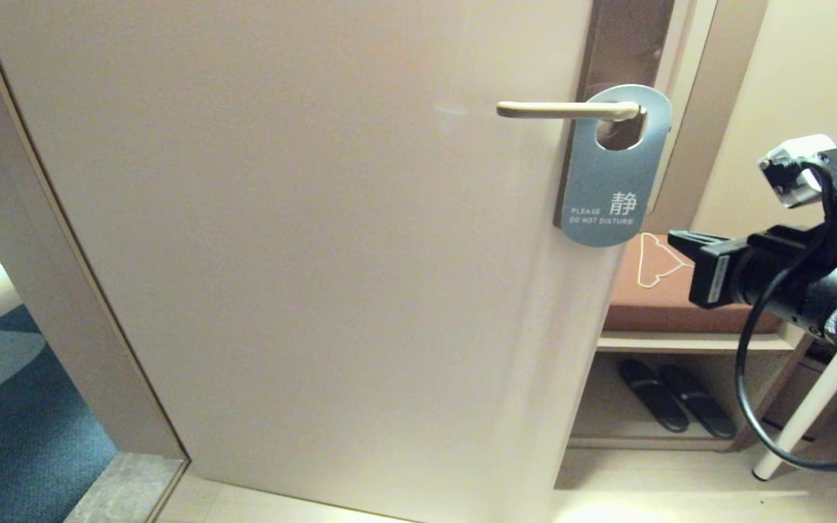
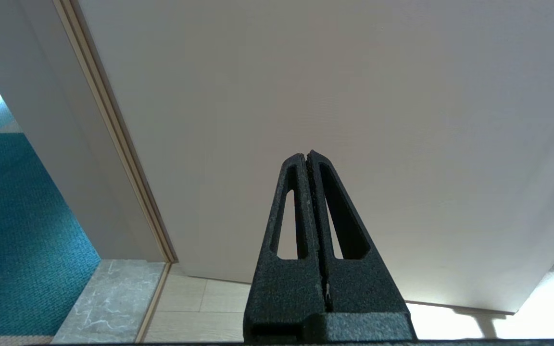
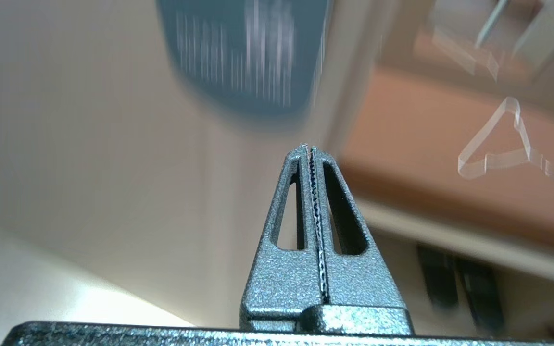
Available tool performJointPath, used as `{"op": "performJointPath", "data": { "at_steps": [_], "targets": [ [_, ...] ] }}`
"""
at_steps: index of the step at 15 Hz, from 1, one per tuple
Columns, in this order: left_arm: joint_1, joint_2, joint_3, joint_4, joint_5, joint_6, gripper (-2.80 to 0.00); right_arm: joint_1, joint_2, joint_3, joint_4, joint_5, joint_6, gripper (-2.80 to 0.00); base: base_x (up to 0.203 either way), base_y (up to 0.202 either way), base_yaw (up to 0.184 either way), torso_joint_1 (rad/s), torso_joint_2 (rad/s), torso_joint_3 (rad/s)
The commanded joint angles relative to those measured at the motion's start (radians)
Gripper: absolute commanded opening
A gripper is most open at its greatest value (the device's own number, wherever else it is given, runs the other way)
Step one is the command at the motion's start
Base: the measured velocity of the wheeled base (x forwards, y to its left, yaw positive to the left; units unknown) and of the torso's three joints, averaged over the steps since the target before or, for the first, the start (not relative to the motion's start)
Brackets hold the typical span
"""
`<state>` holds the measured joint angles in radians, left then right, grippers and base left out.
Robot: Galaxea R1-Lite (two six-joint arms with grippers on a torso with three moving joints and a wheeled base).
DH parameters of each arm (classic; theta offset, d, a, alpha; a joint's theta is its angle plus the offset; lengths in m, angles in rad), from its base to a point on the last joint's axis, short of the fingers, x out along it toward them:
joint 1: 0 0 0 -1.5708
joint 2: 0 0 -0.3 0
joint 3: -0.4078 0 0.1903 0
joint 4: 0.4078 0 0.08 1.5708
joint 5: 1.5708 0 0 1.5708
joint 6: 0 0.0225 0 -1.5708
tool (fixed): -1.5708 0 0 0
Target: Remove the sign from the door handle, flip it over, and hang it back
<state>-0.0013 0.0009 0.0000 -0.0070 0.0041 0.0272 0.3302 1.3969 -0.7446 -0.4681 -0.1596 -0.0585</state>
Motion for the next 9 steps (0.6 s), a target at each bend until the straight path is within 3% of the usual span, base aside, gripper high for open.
{"op": "performJointPath", "data": {
  "at_steps": [1, 6, 9],
  "targets": [
    [0.0, 0.001, 0.0, -0.001, 0.0, 0.0, -2.8, -0.008, -0.111, 0.065, 0.078, 0.0, 0.002, -2.8, 0.0, 0.0, 0.0, 0.0, 0.0, 0.0],
    [0.0, 0.001, 0.0, -0.001, 0.0, 0.0, -2.8, -0.079, -0.291, 0.167, 0.342, 0.013, 0.019, -2.8, 0.0, 0.0, 0.0, 0.0, 0.0, 0.0],
    [0.001, 0.001, 0.0, 0.0, 0.0, 0.0, -2.8, -0.204, -0.395, 0.19, 0.489, 0.116, 0.052, -2.8, 0.0, 0.0, 0.0, 0.0, 0.0, 0.0]
  ]
}}
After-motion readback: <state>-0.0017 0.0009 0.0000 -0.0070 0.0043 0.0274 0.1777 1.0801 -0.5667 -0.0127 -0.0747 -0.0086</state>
